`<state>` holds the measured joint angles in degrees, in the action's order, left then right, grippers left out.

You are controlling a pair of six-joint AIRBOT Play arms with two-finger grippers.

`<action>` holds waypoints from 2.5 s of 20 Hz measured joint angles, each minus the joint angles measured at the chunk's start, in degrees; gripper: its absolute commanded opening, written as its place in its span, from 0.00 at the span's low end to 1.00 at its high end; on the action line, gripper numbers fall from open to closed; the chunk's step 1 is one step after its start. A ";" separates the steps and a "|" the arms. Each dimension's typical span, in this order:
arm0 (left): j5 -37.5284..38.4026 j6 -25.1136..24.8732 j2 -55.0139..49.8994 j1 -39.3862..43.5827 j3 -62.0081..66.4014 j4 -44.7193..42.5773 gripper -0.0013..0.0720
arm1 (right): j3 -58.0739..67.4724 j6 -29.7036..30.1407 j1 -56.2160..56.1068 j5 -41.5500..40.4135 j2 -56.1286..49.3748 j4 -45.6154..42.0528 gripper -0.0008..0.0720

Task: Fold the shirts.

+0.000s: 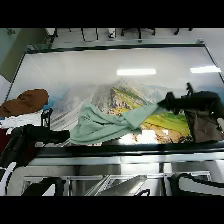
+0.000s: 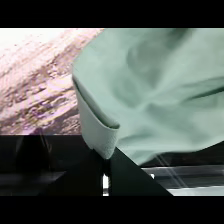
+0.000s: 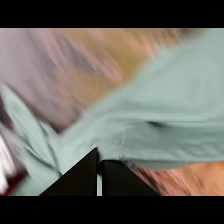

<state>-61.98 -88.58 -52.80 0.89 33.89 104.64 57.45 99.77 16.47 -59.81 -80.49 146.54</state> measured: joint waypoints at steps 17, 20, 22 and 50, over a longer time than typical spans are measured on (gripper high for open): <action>-1.09 -0.02 -0.02 0.00 -0.02 0.26 0.04 | 16.02 -5.75 0.46 -10.32 -17.09 -1.05 0.52; -1.22 -0.02 -0.02 0.00 -0.02 0.42 0.03 | 16.20 -5.44 3.93 -14.84 -14.53 -1.90 0.51; -1.22 -0.02 -0.02 0.00 -0.02 0.44 0.03 | 15.82 -5.44 6.86 -16.92 -11.47 -5.75 0.52; 1.40 1.44 8.90 -1.44 25.68 6.67 0.03 | 25.64 9.57 5.38 -18.53 -0.13 11.50 0.04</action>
<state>-60.58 -87.13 -43.90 -0.56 59.57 111.31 83.09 109.34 21.85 -78.35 -80.62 158.04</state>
